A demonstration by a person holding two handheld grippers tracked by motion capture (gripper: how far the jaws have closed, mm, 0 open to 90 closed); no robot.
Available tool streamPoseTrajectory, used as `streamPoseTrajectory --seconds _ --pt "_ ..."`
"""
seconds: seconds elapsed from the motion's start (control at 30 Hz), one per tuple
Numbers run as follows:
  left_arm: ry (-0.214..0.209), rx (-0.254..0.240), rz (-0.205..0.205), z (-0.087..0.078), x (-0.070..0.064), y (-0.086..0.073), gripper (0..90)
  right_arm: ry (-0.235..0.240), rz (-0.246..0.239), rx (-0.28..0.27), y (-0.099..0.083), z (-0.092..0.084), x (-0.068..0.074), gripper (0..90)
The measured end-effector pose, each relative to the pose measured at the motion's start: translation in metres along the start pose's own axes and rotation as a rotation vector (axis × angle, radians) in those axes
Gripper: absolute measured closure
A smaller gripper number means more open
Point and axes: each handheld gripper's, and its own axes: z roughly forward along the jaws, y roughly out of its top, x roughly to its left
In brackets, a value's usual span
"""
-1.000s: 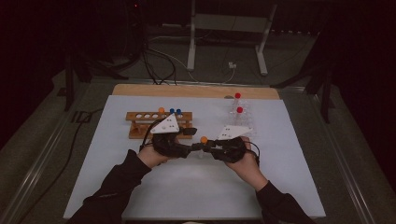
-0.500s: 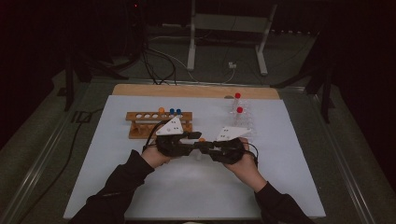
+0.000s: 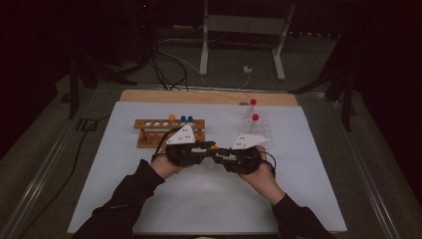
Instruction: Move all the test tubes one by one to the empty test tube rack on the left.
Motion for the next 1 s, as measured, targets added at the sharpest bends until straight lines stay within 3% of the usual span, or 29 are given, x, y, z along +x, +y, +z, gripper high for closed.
streamPoseTrajectory --seconds 0.4,0.63,0.73,1.0 --pt "0.125 -0.053 -0.029 -0.041 0.028 0.015 71.5 -0.068 0.037 -0.046 0.003 -0.007 -0.003 17.0" --pt "0.209 -0.086 -0.034 -0.068 0.045 0.026 71.6 -0.062 0.057 -0.061 0.004 -0.009 -0.005 0.8" --pt "0.244 -0.096 -0.041 -0.078 0.053 0.029 71.6 -0.041 0.047 -0.069 0.004 -0.011 -0.005 0.0" --pt "0.325 -0.107 -0.070 -0.098 0.075 0.030 71.6 -0.044 0.045 -0.079 0.004 -0.013 -0.006 0.0"
